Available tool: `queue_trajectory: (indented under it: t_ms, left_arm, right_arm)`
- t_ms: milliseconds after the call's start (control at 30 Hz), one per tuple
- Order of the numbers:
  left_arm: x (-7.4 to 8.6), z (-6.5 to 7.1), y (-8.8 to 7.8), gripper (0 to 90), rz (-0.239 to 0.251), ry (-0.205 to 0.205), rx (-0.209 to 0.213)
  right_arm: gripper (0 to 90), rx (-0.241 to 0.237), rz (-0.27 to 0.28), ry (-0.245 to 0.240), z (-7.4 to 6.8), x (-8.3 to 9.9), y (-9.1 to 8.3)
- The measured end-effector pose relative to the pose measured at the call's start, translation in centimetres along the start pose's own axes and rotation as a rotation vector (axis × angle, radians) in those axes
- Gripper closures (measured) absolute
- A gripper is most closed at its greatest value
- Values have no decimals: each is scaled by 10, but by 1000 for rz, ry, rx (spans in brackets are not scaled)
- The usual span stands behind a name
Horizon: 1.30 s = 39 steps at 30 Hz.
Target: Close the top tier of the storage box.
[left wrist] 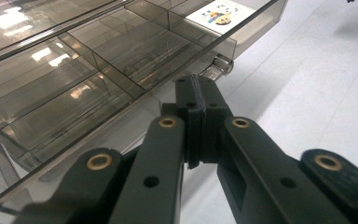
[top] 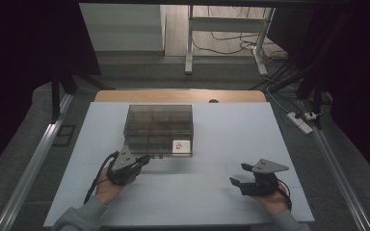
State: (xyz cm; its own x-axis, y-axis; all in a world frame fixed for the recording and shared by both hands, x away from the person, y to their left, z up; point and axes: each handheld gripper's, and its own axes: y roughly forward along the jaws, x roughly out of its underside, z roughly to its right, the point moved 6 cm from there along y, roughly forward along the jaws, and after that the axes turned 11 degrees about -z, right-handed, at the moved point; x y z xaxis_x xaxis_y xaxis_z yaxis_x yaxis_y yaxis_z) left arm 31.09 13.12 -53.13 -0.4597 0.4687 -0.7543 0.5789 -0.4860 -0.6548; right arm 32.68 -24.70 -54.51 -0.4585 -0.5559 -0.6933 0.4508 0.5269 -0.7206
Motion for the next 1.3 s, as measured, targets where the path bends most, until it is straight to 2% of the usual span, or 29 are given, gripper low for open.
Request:
queue_trajectory:
  t_ms: [967, 1300]
  left_arm:
    - [-3, -2, 8, 884, 0, 4, -13]
    - [-4, -7, 10, 884, 0, -14, -20]
  right_arm:
    - [255, -4, -13, 3, 0, 1, 2]
    - [248, -2, -14, 1, 0, 1, 3]
